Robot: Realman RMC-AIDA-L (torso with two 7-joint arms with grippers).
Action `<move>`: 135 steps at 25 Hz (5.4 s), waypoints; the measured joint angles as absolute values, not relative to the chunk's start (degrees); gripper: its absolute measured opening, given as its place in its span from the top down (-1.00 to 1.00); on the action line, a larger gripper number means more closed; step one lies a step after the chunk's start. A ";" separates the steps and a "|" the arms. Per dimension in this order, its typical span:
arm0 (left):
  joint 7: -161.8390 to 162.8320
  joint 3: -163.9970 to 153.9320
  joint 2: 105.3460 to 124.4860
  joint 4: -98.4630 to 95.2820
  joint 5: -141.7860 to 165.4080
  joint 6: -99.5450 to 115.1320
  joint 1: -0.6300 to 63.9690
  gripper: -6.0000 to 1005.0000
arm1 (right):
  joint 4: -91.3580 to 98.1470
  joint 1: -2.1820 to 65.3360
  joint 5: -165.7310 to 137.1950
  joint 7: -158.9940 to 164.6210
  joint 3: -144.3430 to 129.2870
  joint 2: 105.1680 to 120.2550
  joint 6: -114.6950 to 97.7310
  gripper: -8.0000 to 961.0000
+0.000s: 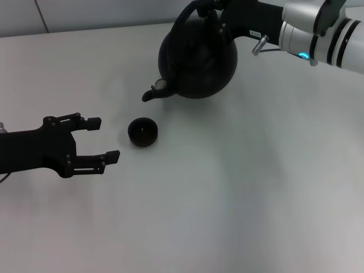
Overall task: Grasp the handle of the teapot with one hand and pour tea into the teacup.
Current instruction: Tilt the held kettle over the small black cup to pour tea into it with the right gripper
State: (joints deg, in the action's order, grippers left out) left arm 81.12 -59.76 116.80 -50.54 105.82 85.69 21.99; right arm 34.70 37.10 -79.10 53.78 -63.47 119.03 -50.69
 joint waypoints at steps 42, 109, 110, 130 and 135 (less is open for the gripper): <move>79.62 -59.76 116.99 -50.89 105.82 85.08 21.97 -0.71 | 43.05 37.36 -86.30 53.18 -69.97 119.27 -48.64 0.76; 79.63 -59.76 117.24 -50.47 105.82 82.60 22.12 -0.71 | 47.28 37.04 -89.57 45.69 -72.29 119.44 -48.38 0.81; 79.63 -59.76 117.24 -50.47 105.82 82.59 22.09 -0.71 | 47.24 36.79 -89.37 45.87 -72.29 119.46 -47.87 0.81; 79.63 -59.76 117.69 -50.93 105.71 82.53 22.50 -0.71 | 42.81 30.80 -69.37 50.89 -71.53 119.47 -47.19 0.81; 79.63 -59.76 117.79 -51.04 105.61 82.53 22.50 -0.71 | 41.10 28.63 -65.71 51.92 -71.59 119.44 -47.13 0.81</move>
